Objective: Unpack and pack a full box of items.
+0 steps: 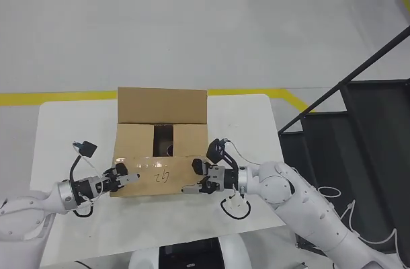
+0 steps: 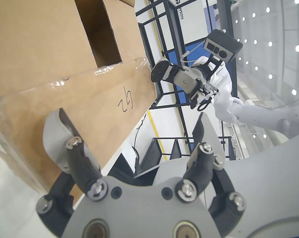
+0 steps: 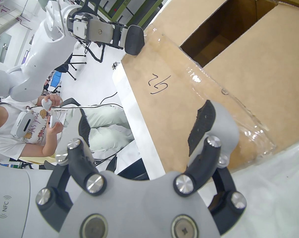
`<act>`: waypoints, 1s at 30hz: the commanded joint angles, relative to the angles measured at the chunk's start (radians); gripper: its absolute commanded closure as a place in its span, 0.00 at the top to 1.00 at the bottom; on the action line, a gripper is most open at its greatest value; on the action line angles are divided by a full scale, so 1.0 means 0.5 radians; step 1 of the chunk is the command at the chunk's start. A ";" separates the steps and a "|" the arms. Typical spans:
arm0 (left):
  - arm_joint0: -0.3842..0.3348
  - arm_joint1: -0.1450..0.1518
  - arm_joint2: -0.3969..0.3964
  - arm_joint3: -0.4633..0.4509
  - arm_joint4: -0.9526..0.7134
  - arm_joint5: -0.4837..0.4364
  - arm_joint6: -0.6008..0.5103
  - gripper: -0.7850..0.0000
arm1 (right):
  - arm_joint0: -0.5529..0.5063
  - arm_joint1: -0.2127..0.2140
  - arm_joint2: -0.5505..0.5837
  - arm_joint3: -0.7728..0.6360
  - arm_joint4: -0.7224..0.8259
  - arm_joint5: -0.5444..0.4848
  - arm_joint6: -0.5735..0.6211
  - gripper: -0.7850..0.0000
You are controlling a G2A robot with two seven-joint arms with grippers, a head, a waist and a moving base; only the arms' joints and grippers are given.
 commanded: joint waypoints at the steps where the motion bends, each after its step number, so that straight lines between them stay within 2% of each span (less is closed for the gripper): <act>1: 0.001 0.001 0.005 0.010 -0.032 -0.035 0.006 1.00 | 0.000 0.001 0.008 0.001 0.009 -0.008 -0.002 1.00; 8: 0.036 0.012 -0.048 0.001 -0.152 -0.061 -0.022 1.00 | 0.032 0.014 0.180 0.036 0.121 0.011 -0.095 1.00; 11: 0.056 0.016 -0.067 -0.010 -0.180 -0.063 -0.028 1.00 | 0.104 0.018 0.298 0.077 0.167 0.062 -0.171 1.00; 14: 0.056 0.016 -0.067 -0.010 -0.180 -0.063 -0.028 1.00 | 0.213 0.011 0.362 0.159 0.086 0.155 -0.271 1.00; 17: 0.056 0.016 -0.067 -0.010 -0.180 -0.063 -0.028 1.00 | 0.373 -0.019 0.295 0.334 0.084 0.297 -0.285 1.00; 21: 0.056 0.016 -0.067 -0.010 -0.180 -0.063 -0.028 1.00 | 0.632 -0.085 0.120 0.634 0.187 0.375 -0.231 1.00; 26: 0.056 0.016 -0.067 -0.010 -0.180 -0.063 -0.028 1.00 | 0.915 -0.179 -0.078 0.993 0.390 0.358 -0.150 1.00; 30: 0.056 0.016 -0.067 -0.010 -0.180 -0.063 -0.028 1.00 | 1.054 -0.243 -0.182 1.232 0.500 0.319 -0.125 1.00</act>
